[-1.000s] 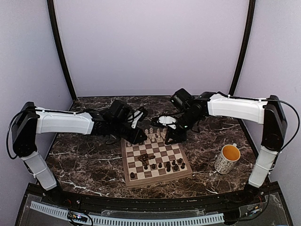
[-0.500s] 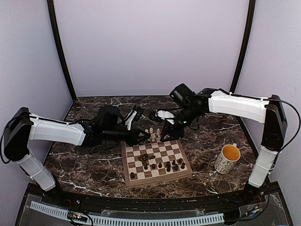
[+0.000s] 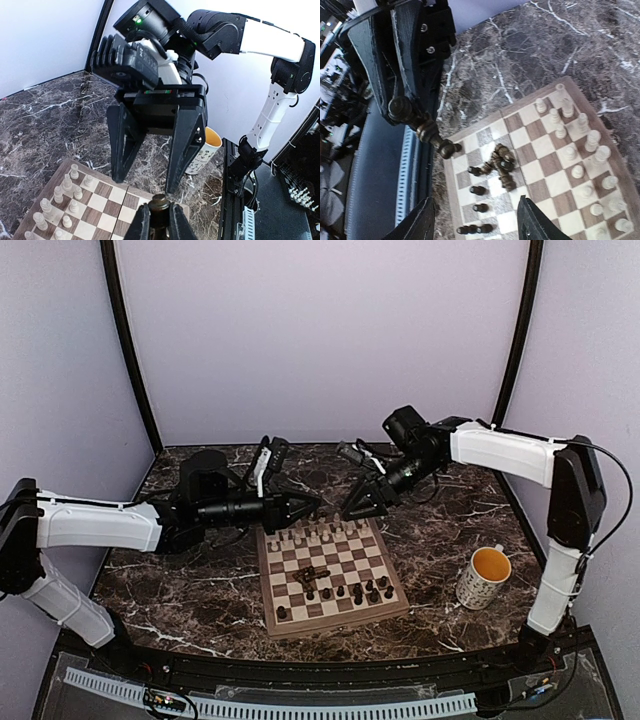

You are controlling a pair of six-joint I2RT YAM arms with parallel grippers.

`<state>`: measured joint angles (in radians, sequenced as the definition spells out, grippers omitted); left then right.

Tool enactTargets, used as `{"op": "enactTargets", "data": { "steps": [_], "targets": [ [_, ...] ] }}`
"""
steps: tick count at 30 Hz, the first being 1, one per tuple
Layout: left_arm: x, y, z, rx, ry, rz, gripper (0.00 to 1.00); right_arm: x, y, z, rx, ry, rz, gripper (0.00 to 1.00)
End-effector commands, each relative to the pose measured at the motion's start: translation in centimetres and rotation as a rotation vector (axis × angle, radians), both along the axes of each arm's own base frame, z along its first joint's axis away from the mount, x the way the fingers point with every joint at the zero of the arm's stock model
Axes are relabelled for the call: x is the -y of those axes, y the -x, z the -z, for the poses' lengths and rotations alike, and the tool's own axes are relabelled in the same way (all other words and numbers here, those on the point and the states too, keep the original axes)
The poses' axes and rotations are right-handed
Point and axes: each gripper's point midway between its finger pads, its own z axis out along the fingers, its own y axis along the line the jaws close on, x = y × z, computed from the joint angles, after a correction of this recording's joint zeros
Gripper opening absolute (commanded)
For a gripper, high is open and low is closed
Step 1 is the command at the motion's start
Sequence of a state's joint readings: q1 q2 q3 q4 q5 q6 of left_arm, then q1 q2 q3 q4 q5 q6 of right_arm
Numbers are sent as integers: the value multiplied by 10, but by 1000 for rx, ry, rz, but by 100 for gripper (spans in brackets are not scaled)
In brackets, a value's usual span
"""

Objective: Set up the chess pieces on the board
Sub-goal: Pass from the left arm to the right

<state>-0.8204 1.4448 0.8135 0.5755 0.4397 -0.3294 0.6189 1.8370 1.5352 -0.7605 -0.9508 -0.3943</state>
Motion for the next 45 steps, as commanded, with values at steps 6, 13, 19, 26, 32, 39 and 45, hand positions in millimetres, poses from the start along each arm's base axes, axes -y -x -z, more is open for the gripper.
{"op": "enactTargets", "data": {
  "steps": [6, 13, 19, 26, 32, 39, 45],
  "targets": [
    [3, 5, -25, 55, 57, 29, 0, -15, 27, -33, -306, -218, -142, 63],
    [4, 7, -29, 63, 67, 38, 0, -19, 22, -31, -351, -219, -126, 63],
    [9, 10, -32, 66, 86, 57, 0, -24, 16, -24, -381, -212, -111, 62],
    [14, 10, -32, 64, 89, 67, 0, -25, 15, -27, -399, -225, -113, 58],
    [16, 8, -27, 65, 75, 62, 0, -24, 18, -31, -430, -251, -133, 49],
    [16, 5, -25, 72, 69, 48, 0, -24, 20, -31, -434, -250, -130, 48],
    [16, 7, -31, 78, 87, 56, 0, -25, 16, -22, -425, -221, -102, 55]
  ]
}}
